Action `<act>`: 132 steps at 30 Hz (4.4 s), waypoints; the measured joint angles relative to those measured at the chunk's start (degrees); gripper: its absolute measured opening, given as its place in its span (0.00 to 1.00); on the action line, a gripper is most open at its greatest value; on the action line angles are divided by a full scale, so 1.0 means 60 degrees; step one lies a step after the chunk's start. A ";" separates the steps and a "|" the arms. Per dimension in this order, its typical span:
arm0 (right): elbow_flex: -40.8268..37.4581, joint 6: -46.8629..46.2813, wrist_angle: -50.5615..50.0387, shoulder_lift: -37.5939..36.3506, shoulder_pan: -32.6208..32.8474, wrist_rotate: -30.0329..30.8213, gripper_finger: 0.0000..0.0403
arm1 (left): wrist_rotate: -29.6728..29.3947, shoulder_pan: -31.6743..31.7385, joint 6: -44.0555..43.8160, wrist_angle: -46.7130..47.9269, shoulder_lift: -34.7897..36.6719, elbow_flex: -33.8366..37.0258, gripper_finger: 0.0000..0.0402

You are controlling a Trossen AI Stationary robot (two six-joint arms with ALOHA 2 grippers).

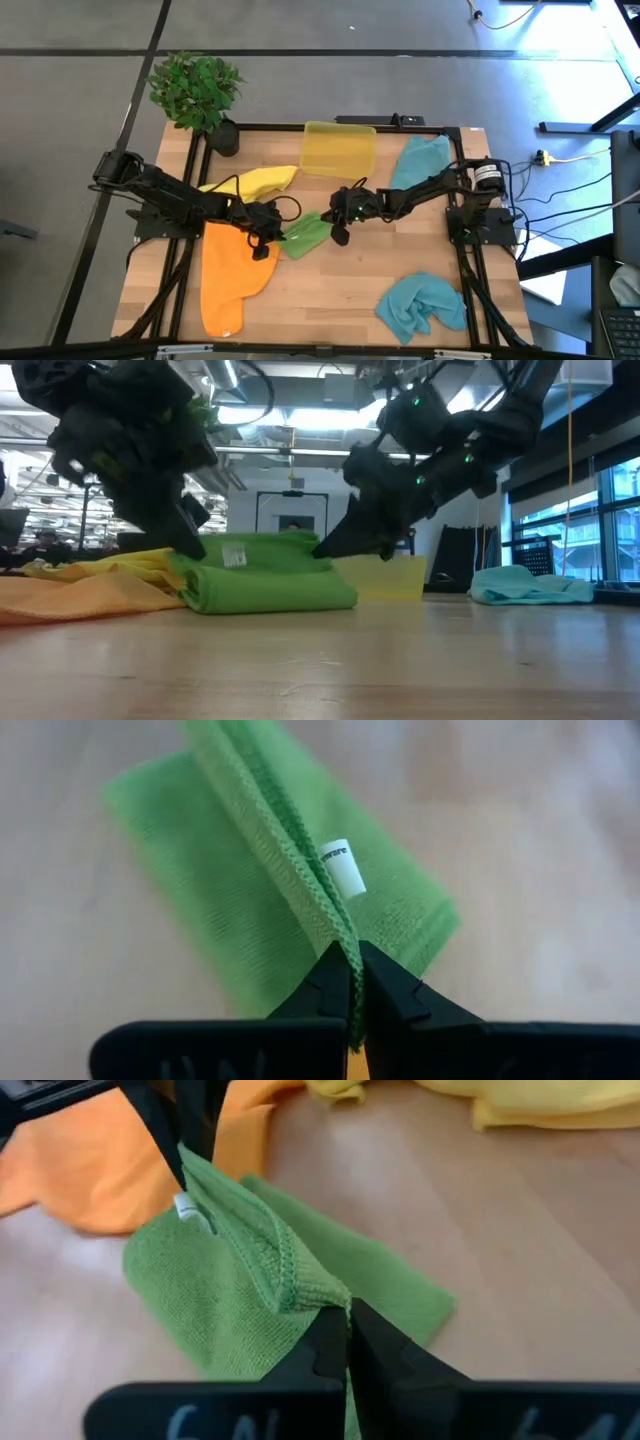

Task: Fold microfiber towels
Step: Fold the green microfiber cloth

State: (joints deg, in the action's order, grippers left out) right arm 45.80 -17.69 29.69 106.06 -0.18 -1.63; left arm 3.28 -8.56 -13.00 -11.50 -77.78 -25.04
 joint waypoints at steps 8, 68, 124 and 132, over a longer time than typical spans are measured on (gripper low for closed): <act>0.0004 -0.0183 -0.0947 -0.0599 0.0576 0.0936 0.00 | -0.0569 -0.0449 -0.0083 -0.0396 0.0000 -0.0011 0.00; -0.0029 0.1737 -0.1880 -0.1242 -0.0008 0.0918 0.18 | -0.1165 -0.0648 0.0259 -0.1368 0.0253 -0.0018 0.21; -0.0025 0.1220 0.0154 0.0600 -0.0898 0.0004 0.02 | -0.0851 -0.0451 -0.0004 -0.2758 -0.0903 -0.0025 0.21; -0.0025 0.0459 0.0262 0.0648 -0.1098 0.0004 0.02 | -0.0851 -0.0455 -0.0003 -0.2754 -0.0903 -0.0025 0.21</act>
State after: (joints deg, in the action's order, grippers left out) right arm 45.65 -14.94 31.26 109.95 -6.76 -1.61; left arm -1.83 -11.29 -13.02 -28.03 -83.20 -25.19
